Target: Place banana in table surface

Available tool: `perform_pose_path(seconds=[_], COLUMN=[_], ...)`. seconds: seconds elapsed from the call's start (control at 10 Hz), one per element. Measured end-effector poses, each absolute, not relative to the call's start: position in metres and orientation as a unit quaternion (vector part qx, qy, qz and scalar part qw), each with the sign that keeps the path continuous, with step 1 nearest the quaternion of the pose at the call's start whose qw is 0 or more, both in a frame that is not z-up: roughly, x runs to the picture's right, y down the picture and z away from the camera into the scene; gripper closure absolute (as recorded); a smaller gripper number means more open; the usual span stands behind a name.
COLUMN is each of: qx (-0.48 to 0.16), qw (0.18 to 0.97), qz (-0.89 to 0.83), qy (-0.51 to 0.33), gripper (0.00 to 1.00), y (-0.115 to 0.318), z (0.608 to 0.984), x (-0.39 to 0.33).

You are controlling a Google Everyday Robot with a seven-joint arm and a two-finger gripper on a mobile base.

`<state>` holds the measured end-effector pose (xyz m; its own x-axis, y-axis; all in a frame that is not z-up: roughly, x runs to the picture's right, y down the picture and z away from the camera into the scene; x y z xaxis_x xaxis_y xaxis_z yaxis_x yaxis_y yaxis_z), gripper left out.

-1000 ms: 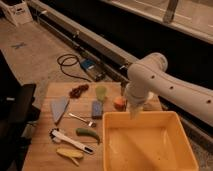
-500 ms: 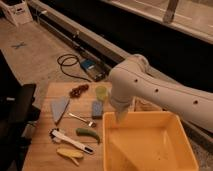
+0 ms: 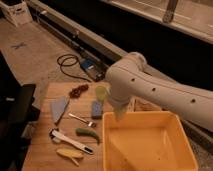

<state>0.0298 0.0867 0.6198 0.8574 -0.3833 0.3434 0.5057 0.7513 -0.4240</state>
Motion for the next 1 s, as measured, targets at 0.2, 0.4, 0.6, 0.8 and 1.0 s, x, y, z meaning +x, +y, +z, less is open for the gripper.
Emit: perform_pose_path(seconds=[0.2,0.4,0.6,0.8,1.0], qx=[-0.272,-0.288,-0.309,-0.323,-0.327], qw=[0.921,0.909,0.894,0.883,0.875], qz=[-0.251,-0.267,-0.284,-0.294,-0.302], qy=[-0.121,-0.136,-0.155,-0.174,-0.189], gripper=[0.35,0.35,0.35,0.35,0.35], y=[0.087,0.102,0.13,0.154,0.182], z=[0.622,0.639,0.665,0.68,0.681], x=[0.014,-0.011,-0.045,-0.078,-0.11])
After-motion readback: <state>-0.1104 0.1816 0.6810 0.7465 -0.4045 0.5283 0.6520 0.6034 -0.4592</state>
